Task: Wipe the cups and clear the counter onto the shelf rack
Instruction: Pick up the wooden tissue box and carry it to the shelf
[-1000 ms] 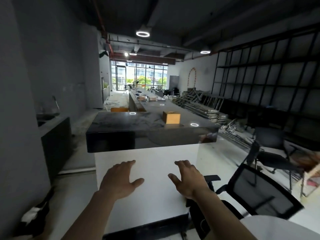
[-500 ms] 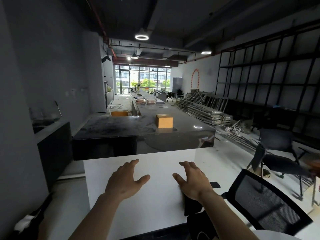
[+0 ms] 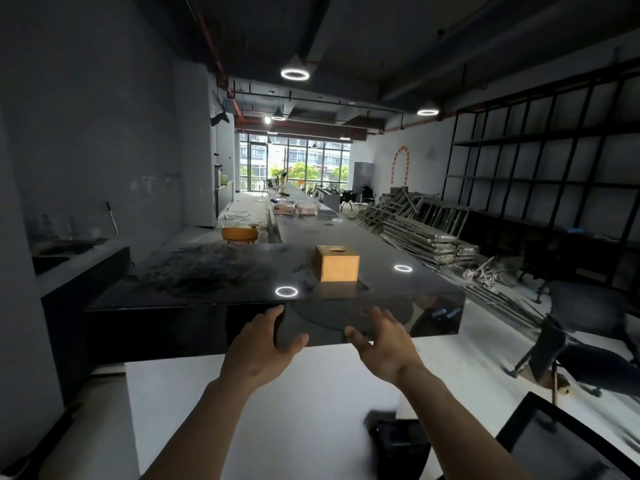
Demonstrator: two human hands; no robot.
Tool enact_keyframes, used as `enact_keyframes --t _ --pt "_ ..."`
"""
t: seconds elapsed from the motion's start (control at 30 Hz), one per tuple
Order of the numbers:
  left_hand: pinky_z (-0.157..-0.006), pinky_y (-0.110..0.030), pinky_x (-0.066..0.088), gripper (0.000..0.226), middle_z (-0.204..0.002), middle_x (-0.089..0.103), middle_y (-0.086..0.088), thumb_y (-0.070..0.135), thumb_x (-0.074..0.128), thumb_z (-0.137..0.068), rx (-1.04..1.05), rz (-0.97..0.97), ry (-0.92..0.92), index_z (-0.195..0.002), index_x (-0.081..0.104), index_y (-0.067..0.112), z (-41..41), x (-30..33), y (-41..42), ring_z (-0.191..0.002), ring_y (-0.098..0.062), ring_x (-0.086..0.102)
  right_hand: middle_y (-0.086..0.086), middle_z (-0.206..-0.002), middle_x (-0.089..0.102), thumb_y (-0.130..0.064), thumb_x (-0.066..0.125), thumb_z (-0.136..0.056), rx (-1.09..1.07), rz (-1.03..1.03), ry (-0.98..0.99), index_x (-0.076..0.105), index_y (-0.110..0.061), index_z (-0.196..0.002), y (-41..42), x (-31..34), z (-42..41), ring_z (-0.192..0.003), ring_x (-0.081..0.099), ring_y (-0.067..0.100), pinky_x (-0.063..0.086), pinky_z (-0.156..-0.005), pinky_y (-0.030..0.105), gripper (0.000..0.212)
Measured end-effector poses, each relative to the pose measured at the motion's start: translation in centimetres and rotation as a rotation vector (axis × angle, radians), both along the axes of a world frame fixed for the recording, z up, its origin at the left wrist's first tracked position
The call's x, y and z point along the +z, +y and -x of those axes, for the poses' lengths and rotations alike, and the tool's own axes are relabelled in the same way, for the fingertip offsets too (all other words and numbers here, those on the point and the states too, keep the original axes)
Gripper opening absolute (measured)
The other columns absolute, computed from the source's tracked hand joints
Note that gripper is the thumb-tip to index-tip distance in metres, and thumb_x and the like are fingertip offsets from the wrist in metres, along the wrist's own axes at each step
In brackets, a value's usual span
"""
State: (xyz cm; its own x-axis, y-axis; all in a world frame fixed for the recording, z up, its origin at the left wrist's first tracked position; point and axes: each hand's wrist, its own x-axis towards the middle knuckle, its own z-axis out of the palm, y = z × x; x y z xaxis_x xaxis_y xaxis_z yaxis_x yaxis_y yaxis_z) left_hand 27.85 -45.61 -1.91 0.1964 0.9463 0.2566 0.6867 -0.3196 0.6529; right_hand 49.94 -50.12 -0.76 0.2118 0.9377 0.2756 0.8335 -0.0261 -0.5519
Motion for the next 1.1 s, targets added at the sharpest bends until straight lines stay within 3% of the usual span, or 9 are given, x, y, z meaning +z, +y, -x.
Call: enact_keyframes --t 0.27,0.43,0.77,0.9,1.0,1.1 --pt "-0.107 -0.040 0.038 0.067 -0.150 0.045 0.001 0.058 0.063 -0.084 -0.001 0.021 -0.154 -0.143 0.039 0.035 -3.8 3.2 14.8 -0.139 -0.023 0.042 0.005 -0.143 0.054 -0.051 0.060 -0.094 -0.011 -0.032 0.119 0.047 -0.025 -0.142 14.8 3.4 -3.6 -0.127 0.056 0.029 0.051 -0.102 0.054 0.056" --pt "-0.109 -0.042 0.040 0.069 -0.149 0.048 -0.001 0.055 0.065 -0.084 0.028 0.084 -0.311 -0.144 0.040 0.031 -7.0 3.5 21.0 -0.136 -0.022 0.046 0.010 -0.144 0.055 -0.047 0.062 -0.094 -0.072 -0.044 0.259 0.050 -0.022 -0.142 21.7 3.4 -6.9 -0.131 0.053 0.031 0.047 -0.106 0.054 0.056" --pt "-0.104 -0.032 0.034 0.076 -0.154 0.044 -0.002 0.051 0.061 -0.090 0.134 0.295 -0.543 -0.153 0.032 0.022 -14.4 4.2 30.5 -0.139 -0.021 0.044 0.013 -0.140 0.060 -0.048 0.063 -0.094 -0.146 0.061 0.532 0.052 -0.019 -0.141 35.2 2.7 -13.7 -0.126 0.059 0.034 0.049 -0.106 0.046 0.057" --pt "-0.113 -0.040 0.035 0.074 -0.153 0.045 -0.004 0.051 0.059 -0.091 0.200 0.384 -0.592 -0.154 0.032 0.021 -16.4 4.2 33.3 -0.138 -0.024 0.045 0.014 -0.143 0.057 -0.051 0.063 -0.093 -0.124 0.169 0.628 0.048 -0.017 -0.147 39.7 2.4 -15.6 -0.128 0.057 0.034 0.051 -0.106 0.047 0.065" --pt "-0.113 -0.045 0.038 0.071 -0.146 0.051 -0.006 0.049 0.061 -0.090 0.215 0.416 -0.604 -0.150 0.038 0.019 -17.3 3.8 34.9 -0.132 -0.025 0.050 0.014 -0.134 0.063 -0.052 0.064 -0.089 -0.100 0.235 0.696 0.050 -0.017 -0.144 41.8 1.1 -16.1 -0.117 0.064 0.036 0.058 -0.093 0.048 0.067" --pt "-0.110 -0.045 0.041 0.039 -0.132 0.060 -0.005 0.039 0.059 -0.094 0.184 0.456 -0.568 -0.129 0.059 0.021 -18.0 3.4 35.5 -0.120 -0.023 0.055 0.011 -0.103 0.067 -0.048 0.066 -0.085 -0.054 0.289 0.756 0.062 -0.014 -0.131 43.2 -0.5 -16.1 -0.085 0.067 0.031 0.060 -0.059 0.037 0.058"
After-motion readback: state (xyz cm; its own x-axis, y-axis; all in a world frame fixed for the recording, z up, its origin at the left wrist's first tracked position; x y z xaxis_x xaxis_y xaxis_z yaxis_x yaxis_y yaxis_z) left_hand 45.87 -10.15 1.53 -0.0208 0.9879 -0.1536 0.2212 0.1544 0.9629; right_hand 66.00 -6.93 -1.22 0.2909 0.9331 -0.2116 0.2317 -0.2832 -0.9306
